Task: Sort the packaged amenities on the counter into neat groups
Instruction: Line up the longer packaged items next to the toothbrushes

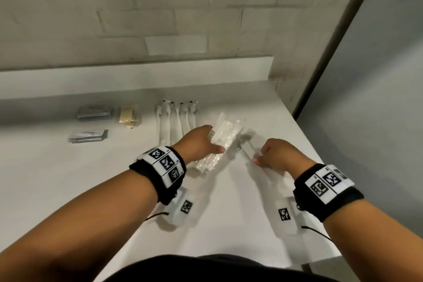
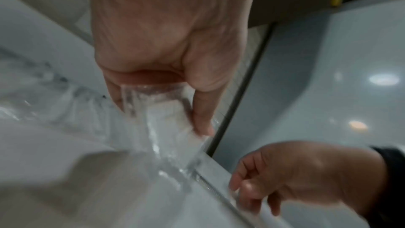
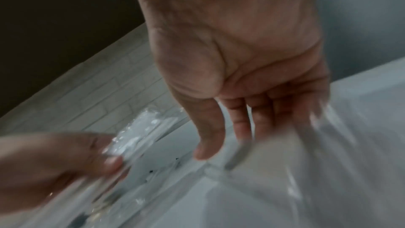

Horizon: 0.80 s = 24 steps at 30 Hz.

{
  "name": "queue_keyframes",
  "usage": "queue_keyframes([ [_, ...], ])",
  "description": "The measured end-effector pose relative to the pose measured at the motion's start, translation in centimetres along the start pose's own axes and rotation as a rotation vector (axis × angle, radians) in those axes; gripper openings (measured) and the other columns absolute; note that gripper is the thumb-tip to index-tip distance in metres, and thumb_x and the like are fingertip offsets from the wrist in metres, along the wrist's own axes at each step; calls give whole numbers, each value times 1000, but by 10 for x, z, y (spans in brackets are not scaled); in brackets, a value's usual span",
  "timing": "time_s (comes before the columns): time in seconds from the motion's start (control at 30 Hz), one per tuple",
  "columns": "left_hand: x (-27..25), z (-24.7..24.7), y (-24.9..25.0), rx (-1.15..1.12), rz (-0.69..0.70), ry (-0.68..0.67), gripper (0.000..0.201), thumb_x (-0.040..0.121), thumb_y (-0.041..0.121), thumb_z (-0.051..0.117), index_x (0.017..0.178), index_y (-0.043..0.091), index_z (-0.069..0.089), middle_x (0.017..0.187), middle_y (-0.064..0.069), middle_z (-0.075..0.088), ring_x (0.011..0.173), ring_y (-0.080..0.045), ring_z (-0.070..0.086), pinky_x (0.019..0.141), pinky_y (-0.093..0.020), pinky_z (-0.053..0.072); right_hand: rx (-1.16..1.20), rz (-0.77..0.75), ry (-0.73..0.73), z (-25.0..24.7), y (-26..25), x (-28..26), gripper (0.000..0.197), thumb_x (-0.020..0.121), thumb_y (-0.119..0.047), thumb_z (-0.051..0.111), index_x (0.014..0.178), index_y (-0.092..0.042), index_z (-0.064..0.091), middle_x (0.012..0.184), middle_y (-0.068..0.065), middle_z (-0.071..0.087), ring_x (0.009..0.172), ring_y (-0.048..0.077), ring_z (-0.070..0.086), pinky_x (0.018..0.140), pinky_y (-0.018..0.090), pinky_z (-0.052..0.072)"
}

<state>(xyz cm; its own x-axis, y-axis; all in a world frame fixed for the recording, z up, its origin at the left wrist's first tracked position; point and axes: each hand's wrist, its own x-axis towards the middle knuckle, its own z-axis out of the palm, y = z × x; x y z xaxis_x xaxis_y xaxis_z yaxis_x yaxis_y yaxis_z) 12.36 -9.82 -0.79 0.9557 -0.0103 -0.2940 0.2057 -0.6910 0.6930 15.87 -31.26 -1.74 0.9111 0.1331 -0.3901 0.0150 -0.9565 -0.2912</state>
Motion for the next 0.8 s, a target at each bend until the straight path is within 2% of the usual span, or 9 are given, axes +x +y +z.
queue_keyframes([
  [0.1,32,22,18,-460,-23,34,49,74,17,82,116,13,58,111,0,67,104,-22,64,89,-28,50,442,-111,80,-16,11,24,34,81,-49,67,102,-22,64,102,0,65,89,18,63,75,30,44],
  [0.17,47,37,25,-597,19,31,50,67,16,86,111,11,63,105,-6,72,100,-25,68,89,-34,54,704,-182,-43,-24,9,37,36,72,-55,70,87,-23,65,83,1,66,70,19,58,67,34,43],
  [0.23,58,51,35,-657,52,31,60,62,19,87,116,8,63,108,-10,72,103,-27,69,93,-39,53,842,-158,-177,-29,6,48,43,71,-52,73,87,-14,63,69,2,64,59,21,54,57,31,43],
  [0.3,66,61,38,-684,61,50,66,61,26,87,119,8,61,110,-12,71,104,-28,68,94,-43,52,906,-176,-213,-30,3,60,29,79,-31,75,90,-10,57,63,4,58,52,17,51,48,24,41],
  [0.4,71,64,37,-669,-18,93,60,72,46,77,115,6,59,109,-14,70,99,-31,69,89,-46,55,883,-200,-194,-34,5,81,23,77,-13,75,79,-11,52,68,8,57,57,19,52,50,26,39],
  [0.5,78,54,33,-734,-118,136,21,94,20,58,107,3,58,97,-7,69,82,-20,66,73,-30,57,878,-171,-201,-42,11,102,15,83,-8,70,79,-12,56,69,6,58,58,19,53,54,28,42],
  [0.63,101,24,33,-478,-127,220,32,92,21,61,117,2,56,87,-2,72,67,-10,62,61,-23,50,810,-125,-223,-49,15,127,11,86,-3,65,82,-10,58,70,6,59,58,20,54,54,24,42],
  [0.73,118,-3,48,57,-60,191,30,94,25,54,122,15,59,110,0,70,97,-15,63,82,-22,45,713,-99,-187,-52,15,137,21,84,-2,67,80,-16,52,74,4,56,58,15,52,45,17,39],
  [0.8,127,-20,61,440,29,73,30,97,23,44,123,24,60,124,3,62,113,-18,55,85,-22,36,624,-82,-187,-54,14,141,30,84,-4,68,111,-8,57,94,8,61,76,20,57,62,19,44],
])
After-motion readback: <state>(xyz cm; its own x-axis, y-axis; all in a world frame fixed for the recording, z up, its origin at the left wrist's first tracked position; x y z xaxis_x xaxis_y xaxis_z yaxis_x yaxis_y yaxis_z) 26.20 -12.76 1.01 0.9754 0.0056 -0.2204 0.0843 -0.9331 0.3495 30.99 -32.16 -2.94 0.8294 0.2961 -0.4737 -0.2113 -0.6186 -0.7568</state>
